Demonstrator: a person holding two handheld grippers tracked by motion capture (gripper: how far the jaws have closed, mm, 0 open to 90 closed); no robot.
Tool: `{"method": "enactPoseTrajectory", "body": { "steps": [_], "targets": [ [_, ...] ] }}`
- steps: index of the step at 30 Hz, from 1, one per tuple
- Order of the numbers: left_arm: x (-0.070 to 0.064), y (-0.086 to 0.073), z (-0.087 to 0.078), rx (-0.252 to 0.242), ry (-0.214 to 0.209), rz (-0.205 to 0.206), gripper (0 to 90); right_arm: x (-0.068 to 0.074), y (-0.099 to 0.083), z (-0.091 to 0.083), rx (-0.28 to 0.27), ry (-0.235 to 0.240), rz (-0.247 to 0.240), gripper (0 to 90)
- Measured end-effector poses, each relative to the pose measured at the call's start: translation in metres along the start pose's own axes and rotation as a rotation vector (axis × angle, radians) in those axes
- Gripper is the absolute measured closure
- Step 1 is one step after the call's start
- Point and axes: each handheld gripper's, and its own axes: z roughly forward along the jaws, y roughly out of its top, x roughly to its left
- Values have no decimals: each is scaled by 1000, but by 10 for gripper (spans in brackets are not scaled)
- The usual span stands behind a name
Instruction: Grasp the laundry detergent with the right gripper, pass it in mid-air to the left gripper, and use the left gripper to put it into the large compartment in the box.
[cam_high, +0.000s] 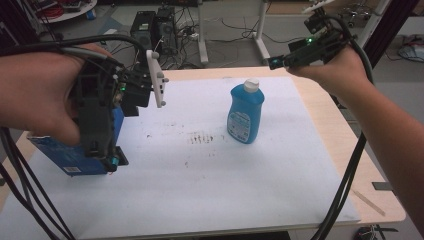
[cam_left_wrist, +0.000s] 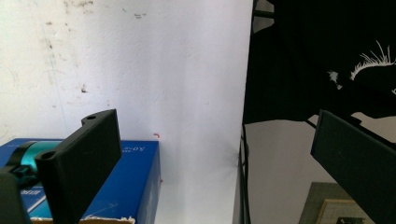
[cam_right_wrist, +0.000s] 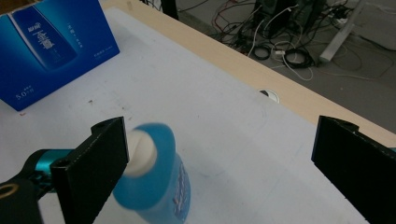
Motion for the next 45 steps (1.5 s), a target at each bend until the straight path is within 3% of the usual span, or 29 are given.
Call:
{"method": "enactPoseTrajectory", "body": {
  "steps": [6,9,19,23,27,35,36,45],
  "targets": [
    [-7,0,-2,5,7,4,17,6,-31,-15,-44,0,-3,32],
    [-8,0,-3,5,9,7,17,11,-44,-18,-60,28,0,32],
    [-12,2,-5,11,16,14,17,25,-71,-20,-64,36,-18,32],
    [-14,2,-5,11,17,16,17,28,-81,-17,-64,34,-19,32],
    [-14,1,-4,12,16,12,17,33,-94,-12,-91,67,-8,32],
    [-12,-1,-3,13,11,11,17,44,-119,0,-175,35,-33,31],
    [-12,-2,-3,14,13,12,17,47,-124,5,-186,14,-41,31],
    [-10,-4,-2,15,11,3,17,54,-139,27,-196,3,-5,26]
  ]
}}
